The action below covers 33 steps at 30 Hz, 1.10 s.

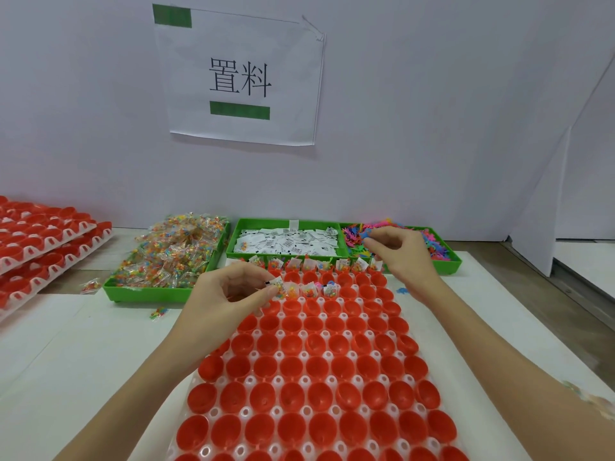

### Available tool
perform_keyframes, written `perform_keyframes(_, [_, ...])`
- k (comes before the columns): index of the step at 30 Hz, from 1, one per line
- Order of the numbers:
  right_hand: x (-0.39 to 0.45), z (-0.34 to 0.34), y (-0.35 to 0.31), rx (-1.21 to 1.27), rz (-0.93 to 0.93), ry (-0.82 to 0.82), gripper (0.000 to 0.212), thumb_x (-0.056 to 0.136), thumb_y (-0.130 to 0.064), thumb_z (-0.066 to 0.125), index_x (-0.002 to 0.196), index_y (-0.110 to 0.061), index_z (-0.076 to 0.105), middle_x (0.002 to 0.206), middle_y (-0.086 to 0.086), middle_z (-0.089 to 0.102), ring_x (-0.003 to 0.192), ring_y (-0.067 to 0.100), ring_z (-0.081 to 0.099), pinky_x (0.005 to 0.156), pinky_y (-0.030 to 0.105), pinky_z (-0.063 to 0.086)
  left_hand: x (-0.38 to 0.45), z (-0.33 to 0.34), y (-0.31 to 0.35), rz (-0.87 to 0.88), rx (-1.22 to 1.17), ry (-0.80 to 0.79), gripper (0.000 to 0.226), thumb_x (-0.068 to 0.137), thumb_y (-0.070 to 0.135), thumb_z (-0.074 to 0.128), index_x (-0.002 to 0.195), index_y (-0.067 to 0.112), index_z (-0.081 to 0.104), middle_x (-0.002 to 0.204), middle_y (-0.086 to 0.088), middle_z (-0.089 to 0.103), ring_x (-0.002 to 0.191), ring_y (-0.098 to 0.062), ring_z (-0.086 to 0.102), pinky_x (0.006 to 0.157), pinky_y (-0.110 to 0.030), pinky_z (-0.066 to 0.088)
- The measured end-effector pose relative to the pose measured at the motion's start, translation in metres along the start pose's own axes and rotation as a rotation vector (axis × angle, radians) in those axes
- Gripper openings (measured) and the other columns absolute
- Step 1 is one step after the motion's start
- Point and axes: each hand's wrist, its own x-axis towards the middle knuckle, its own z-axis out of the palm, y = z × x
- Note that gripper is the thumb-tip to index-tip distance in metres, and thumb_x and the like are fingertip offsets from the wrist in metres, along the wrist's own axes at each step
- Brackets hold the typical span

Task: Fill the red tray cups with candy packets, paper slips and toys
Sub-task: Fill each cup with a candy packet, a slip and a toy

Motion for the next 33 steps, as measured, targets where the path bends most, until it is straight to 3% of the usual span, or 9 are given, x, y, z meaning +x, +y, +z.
perform_keyframes(2, [-0.016,0.008,-0.02,0.078,-0.029,-0.075,0.014,0.089,-0.015,0.078,0.104,-0.015,0.078,0.092,-0.003,0.078,0.086,0.007,0.072,0.077,0.022,0.056,-0.001,0.0,0.0,0.006,0.009,-0.004,0.008,0.081,0.024,0.084,0.088,0.026,0.081,0.083,-0.003,0.078,0.074,-0.015,0.074,0.069,-0.017,0.057])
perform_keyframes(5, [-0.038,0.022,-0.048,0.114,-0.091,-0.218,0.013,0.088,-0.017,0.079,0.101,-0.02,0.08,0.089,-0.008,0.079,0.085,0.005,0.074,0.076,0.015,0.055,-0.002,0.002,0.001,0.005,-0.005,-0.009,0.01,0.079,0.026,0.084,0.088,0.028,0.082,0.085,-0.002,0.079,0.081,-0.014,0.076,0.074,-0.017,0.058])
perform_keyframes(13, [-0.065,0.051,-0.075,0.006,-0.126,-0.493,0.009,0.084,-0.017,0.083,0.091,-0.017,0.078,0.082,0.0,0.079,0.08,0.012,0.076,0.081,0.034,0.062,-0.001,0.005,0.0,0.05,-0.011,-0.056,0.009,0.082,0.018,0.081,0.091,0.017,0.08,0.087,-0.006,0.079,0.081,-0.021,0.077,0.078,-0.027,0.061])
perform_keyframes(17, [-0.065,0.052,-0.074,-0.017,-0.112,-0.469,0.008,0.085,-0.018,0.082,0.091,-0.016,0.078,0.081,-0.001,0.078,0.078,0.012,0.076,0.083,0.038,0.062,0.0,0.006,-0.002,0.069,0.006,-0.06,0.008,0.081,0.018,0.082,0.089,0.018,0.079,0.087,-0.006,0.078,0.083,-0.021,0.077,0.078,-0.025,0.061])
perform_keyframes(20, [-0.064,0.054,-0.074,-0.025,-0.124,-0.432,0.008,0.084,-0.019,0.083,0.091,-0.018,0.079,0.084,-0.002,0.078,0.08,0.009,0.075,0.082,0.033,0.062,0.0,0.007,-0.002,0.076,0.003,-0.078,0.008,0.08,0.021,0.082,0.088,0.022,0.079,0.088,-0.005,0.078,0.085,-0.019,0.077,0.08,-0.025,0.06])
perform_keyframes(22, [-0.063,0.054,-0.075,-0.028,-0.141,-0.495,0.009,0.084,-0.02,0.083,0.092,-0.019,0.079,0.085,-0.003,0.078,0.082,0.008,0.075,0.082,0.028,0.061,-0.001,0.007,-0.002,0.079,0.008,-0.071,0.009,0.079,0.022,0.082,0.087,0.022,0.079,0.088,-0.006,0.078,0.084,-0.019,0.076,0.08,-0.026,0.061])
perform_keyframes(25, [-0.062,0.053,-0.075,-0.019,-0.139,-0.571,0.01,0.085,-0.019,0.081,0.095,-0.018,0.077,0.087,-0.001,0.078,0.084,0.011,0.075,0.084,0.032,0.061,-0.001,0.008,-0.001,0.08,0.017,-0.033,0.01,0.078,0.023,0.084,0.087,0.023,0.079,0.086,-0.005,0.078,0.082,-0.02,0.076,0.08,-0.029,0.062])
perform_keyframes(29, [-0.059,0.045,-0.077,0.004,-0.122,-0.636,0.011,0.086,-0.015,0.08,0.097,-0.017,0.077,0.088,-0.001,0.078,0.085,0.011,0.075,0.082,0.027,0.06,-0.001,0.01,-0.001,0.068,0.04,0.005,0.019,0.078,0.012,0.087,0.093,0.016,0.075,0.085,-0.006,0.076,0.08,-0.021,0.075,0.079,-0.033,0.062])
perform_keyframes(33, [-0.056,0.036,-0.082,0.028,-0.118,-0.723,0.008,0.094,-0.016,0.071,0.099,-0.017,0.078,0.09,0.001,0.079,0.087,0.014,0.076,0.081,0.026,0.059,-0.004,0.014,0.003,0.062,0.071,0.023,0.021,0.079,0.011,0.086,0.098,0.014,0.077,0.085,-0.003,0.078,0.08,-0.017,0.076,0.078,-0.026,0.061])
